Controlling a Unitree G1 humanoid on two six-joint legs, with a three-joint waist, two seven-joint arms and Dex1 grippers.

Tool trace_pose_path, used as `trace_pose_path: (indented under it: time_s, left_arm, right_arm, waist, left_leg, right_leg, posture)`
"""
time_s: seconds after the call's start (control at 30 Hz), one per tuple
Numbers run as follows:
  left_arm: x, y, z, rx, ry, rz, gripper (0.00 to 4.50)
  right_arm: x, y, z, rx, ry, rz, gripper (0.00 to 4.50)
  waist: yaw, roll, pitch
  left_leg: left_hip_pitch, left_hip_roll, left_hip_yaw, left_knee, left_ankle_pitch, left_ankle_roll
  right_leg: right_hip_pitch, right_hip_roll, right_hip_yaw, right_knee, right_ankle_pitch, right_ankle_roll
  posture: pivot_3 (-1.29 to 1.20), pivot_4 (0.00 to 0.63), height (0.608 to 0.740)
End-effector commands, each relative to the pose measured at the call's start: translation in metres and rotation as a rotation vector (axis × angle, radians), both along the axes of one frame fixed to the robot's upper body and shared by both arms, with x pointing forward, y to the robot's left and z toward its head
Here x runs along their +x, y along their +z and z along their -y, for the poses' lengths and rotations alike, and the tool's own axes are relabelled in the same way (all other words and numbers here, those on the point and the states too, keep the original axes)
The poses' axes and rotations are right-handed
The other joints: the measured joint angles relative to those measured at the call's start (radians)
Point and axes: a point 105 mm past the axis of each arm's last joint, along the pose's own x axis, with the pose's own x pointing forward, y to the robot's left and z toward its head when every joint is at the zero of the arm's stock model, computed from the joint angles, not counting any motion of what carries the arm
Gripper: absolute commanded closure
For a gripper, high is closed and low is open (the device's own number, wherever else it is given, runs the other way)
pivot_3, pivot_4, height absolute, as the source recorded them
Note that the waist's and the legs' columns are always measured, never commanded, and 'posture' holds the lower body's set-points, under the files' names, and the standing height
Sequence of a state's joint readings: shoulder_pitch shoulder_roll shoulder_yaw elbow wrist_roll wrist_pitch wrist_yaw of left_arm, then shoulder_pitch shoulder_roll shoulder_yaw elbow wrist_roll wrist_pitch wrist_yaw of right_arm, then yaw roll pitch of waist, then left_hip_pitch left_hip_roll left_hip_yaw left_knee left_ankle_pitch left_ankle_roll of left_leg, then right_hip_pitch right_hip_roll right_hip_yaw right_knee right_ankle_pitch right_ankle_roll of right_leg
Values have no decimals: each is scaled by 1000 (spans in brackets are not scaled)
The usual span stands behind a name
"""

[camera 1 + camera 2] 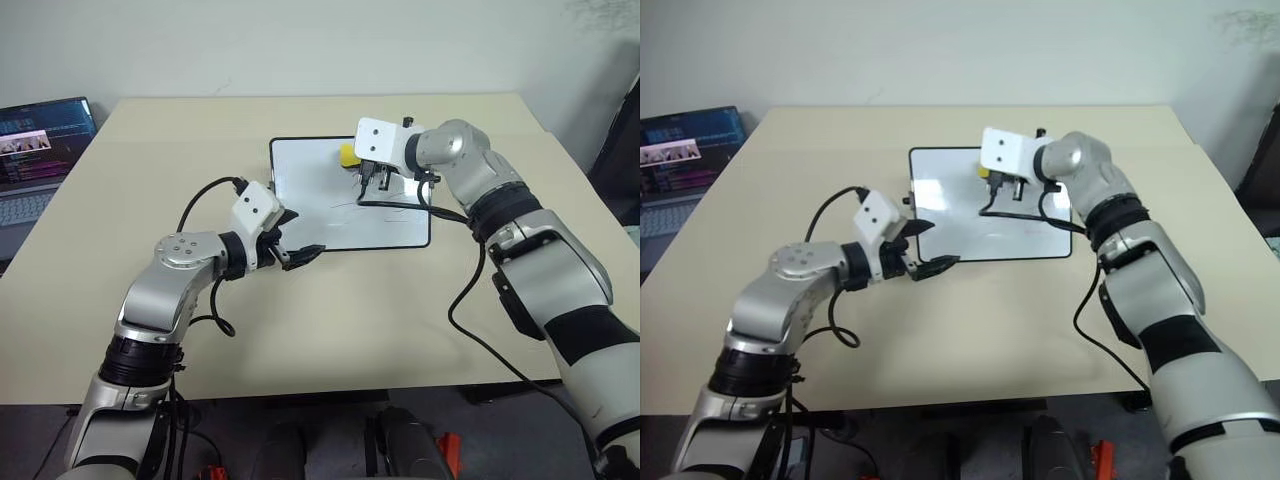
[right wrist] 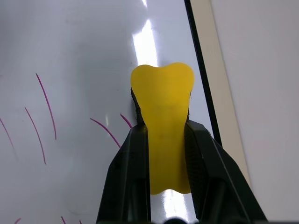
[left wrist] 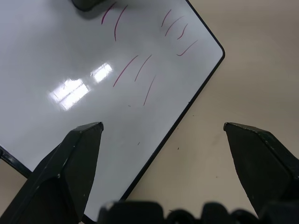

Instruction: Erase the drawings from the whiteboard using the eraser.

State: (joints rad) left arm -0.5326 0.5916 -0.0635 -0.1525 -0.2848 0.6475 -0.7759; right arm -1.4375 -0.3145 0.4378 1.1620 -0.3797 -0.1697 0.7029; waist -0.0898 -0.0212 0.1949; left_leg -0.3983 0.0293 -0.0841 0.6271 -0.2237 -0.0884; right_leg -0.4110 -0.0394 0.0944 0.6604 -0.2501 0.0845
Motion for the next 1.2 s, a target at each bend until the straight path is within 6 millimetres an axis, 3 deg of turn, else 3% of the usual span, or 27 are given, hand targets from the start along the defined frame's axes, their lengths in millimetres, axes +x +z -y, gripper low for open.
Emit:
trace_pose_path:
  time_s: [0.03, 0.4, 0.53, 0.8, 1.03, 1.2]
  left_arm:
    - [-3, 13, 4, -17, -10, 51, 0]
    - [-1, 31, -3, -84, 29, 106, 0]
    - [-2, 35, -6, -88, 39, 114, 0]
    - [-7, 34, -10, -83, 54, 108, 0]
    - [-8, 34, -10, -79, 57, 108, 0]
    - [-9, 36, -9, -79, 54, 111, 0]
  right_arm:
    - [1, 25, -8, 15, 16, 82, 3826]
    - [5, 35, -4, 29, -23, 132, 3827]
    - [7, 29, -3, 3, -30, 137, 3827]
    - [6, -3, -5, -60, -27, 79, 3827]
    - [3, -49, 8, -154, -47, -50, 3829]
    - [0, -68, 14, -164, -53, -116, 3859]
  waist:
    - [0, 0, 0]
    - [-1, 0, 0]
    - [-1, 0, 0]
    - [-7, 0, 0]
    - [-12, 0, 0]
    - [-13, -2, -2]
  left_leg:
    - [0, 0, 0, 0, 0, 0]
    - [0, 0, 0, 0, 0, 0]
    - [0, 0, 0, 0, 0, 0]
    - [0, 0, 0, 0, 0, 0]
    - [5, 0, 0, 0, 0, 0]
    - [10, 0, 0, 1, 0, 0]
  right_leg:
    - [0, 0, 0, 0, 0, 0]
    - [0, 0, 0, 1, 0, 0]
    - [0, 0, 0, 1, 0, 0]
    - [0, 0, 0, 1, 0, 0]
    - [3, 0, 0, 3, 0, 0]
    - [8, 0, 1, 3, 0, 0]
  posture:
    - [0, 150, 740]
    - [0, 150, 740]
    - [0, 150, 740]
    - [0, 150, 740]
    - [0, 150, 740]
    - [0, 150, 740]
